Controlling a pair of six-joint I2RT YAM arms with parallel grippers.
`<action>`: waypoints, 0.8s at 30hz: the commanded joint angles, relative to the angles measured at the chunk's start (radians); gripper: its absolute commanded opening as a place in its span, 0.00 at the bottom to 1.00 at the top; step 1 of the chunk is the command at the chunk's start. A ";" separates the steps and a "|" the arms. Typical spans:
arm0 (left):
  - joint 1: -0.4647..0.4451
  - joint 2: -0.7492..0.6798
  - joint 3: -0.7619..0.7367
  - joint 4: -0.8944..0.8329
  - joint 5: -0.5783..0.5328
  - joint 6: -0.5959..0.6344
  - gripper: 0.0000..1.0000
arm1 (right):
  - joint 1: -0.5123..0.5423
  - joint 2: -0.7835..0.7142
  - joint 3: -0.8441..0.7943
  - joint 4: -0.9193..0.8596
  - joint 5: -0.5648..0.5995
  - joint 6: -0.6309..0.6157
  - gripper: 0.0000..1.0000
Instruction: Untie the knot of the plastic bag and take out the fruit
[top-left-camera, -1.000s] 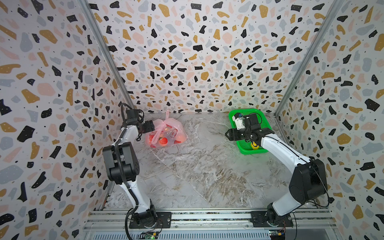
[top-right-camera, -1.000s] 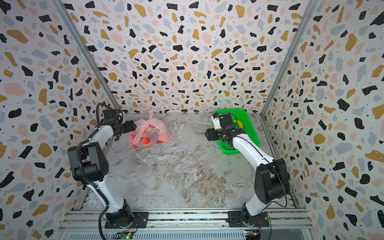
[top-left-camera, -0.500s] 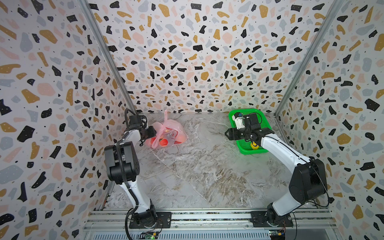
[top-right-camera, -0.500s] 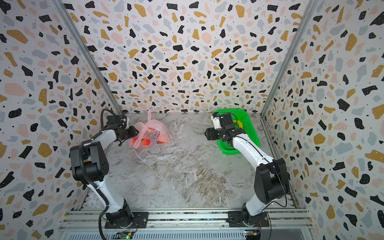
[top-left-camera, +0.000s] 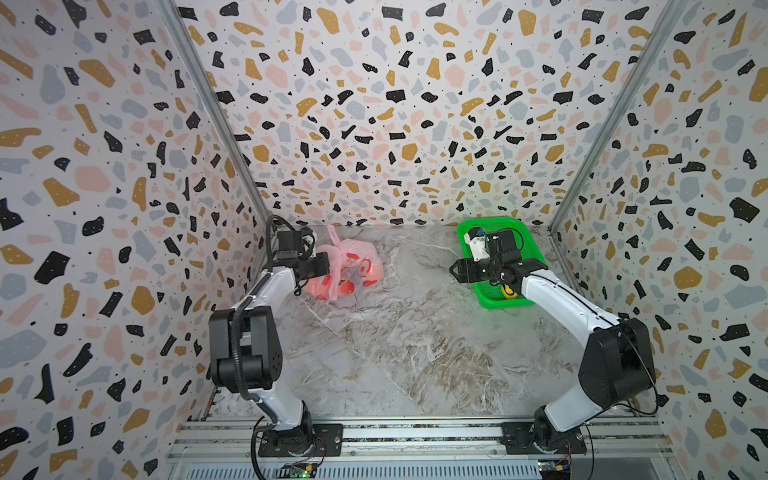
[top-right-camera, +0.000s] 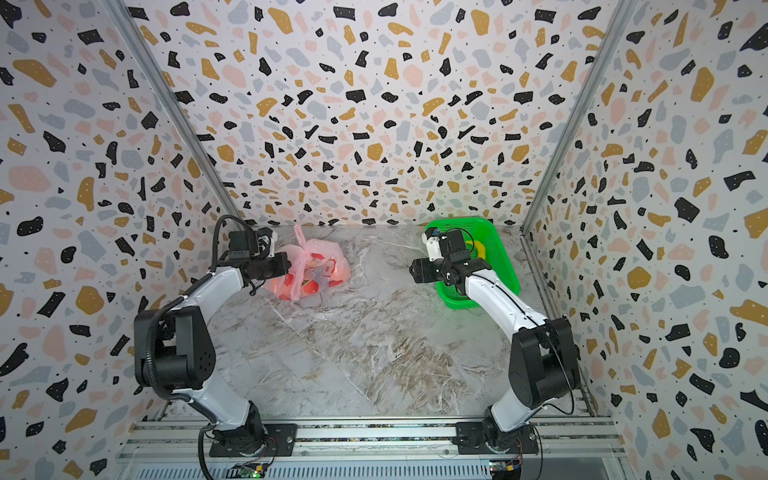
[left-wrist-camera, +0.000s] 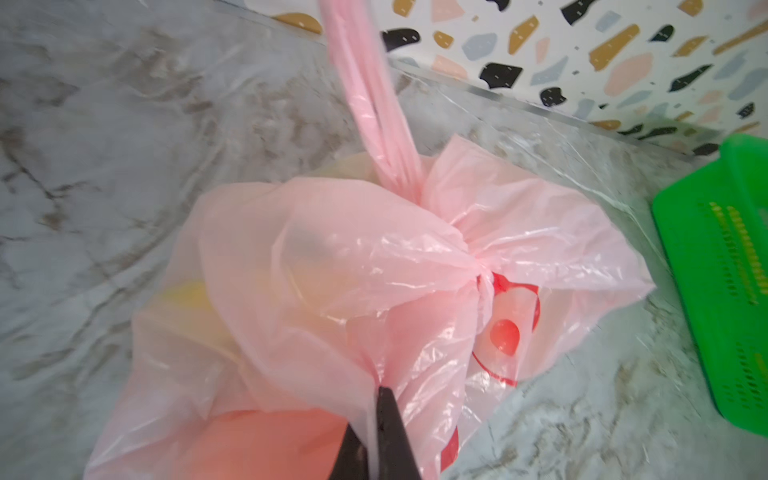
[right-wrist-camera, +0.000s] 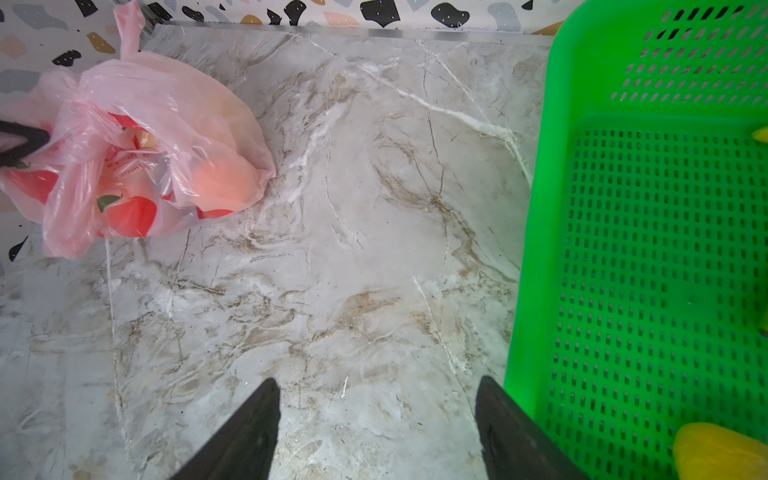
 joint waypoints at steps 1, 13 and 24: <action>-0.055 -0.072 -0.055 0.002 0.066 -0.017 0.00 | 0.003 -0.070 -0.014 -0.006 -0.017 -0.001 0.75; -0.314 -0.343 -0.285 -0.080 0.093 0.006 0.00 | 0.036 -0.174 -0.106 -0.016 -0.098 -0.077 0.75; -0.354 -0.601 -0.467 -0.152 -0.052 -0.065 0.00 | 0.262 -0.252 -0.240 0.061 -0.264 -0.335 0.77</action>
